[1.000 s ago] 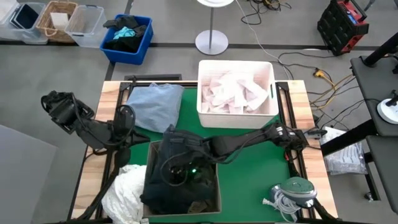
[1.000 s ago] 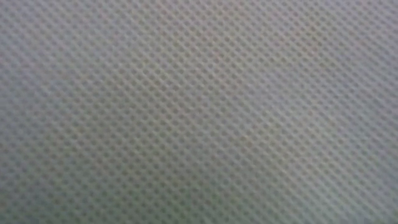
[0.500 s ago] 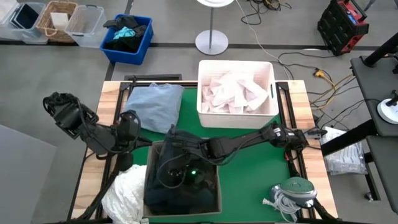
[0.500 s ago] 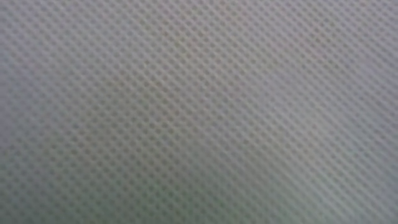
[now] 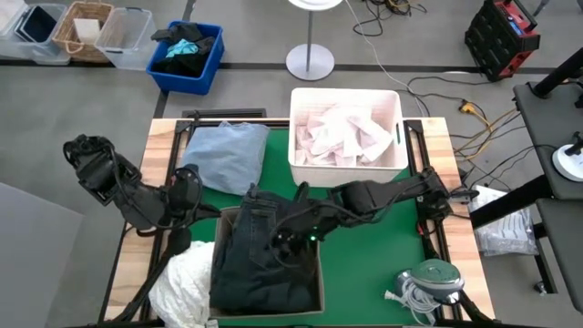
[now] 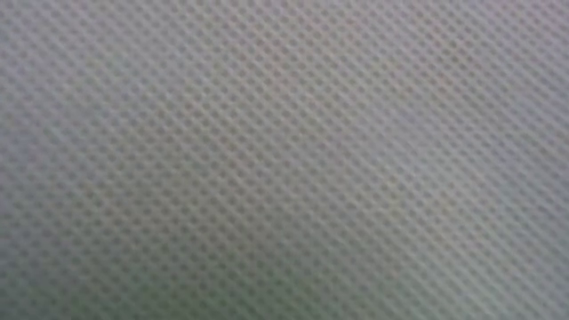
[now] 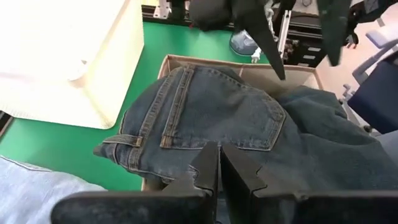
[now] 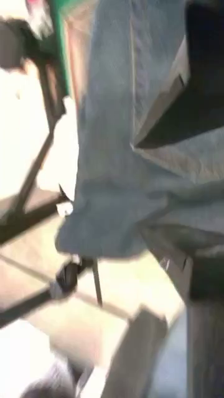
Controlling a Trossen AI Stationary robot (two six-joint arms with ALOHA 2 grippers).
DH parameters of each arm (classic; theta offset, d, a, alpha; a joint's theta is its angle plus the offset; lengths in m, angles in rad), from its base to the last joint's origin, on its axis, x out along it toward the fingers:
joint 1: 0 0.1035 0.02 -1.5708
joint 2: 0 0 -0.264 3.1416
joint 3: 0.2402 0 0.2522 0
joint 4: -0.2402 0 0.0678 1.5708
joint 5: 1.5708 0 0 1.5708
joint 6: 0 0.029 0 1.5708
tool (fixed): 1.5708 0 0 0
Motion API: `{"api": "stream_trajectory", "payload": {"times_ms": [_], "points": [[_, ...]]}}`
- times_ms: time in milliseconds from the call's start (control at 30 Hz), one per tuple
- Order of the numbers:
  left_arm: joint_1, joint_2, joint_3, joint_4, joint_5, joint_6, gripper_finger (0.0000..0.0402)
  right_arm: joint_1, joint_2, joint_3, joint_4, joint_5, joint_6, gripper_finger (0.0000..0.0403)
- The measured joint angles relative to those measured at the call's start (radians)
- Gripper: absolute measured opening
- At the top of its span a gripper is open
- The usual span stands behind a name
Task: Sort clothes
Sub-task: Put the blue pants into the gray laundry organizer
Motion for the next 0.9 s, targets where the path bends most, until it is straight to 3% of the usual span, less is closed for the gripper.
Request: {"api": "stream_trajectory", "payload": {"times_ms": [100, 333, 567, 900], "points": [[0.0, 0.006, -0.001, 0.012, -0.01, -0.001, 0.0, 0.011, 0.007, -0.002, 0.013, 0.121, -0.081, 0.0161], [0.0, 0.003, 0.0, 0.241, -0.024, -0.004, 0.0, 0.011, 0.152, -0.006, 0.184, 0.136, -0.17, 0.0021], [-0.001, 0.003, 0.04, 0.271, -0.025, 0.026, 0.0, 0.008, 0.292, -0.005, 0.264, 0.051, -0.184, 0.001], [-0.001, 0.004, 0.047, 0.269, -0.026, 0.031, 0.0, 0.002, 0.385, 0.0, 0.176, 0.012, -0.185, 0.0009]]}}
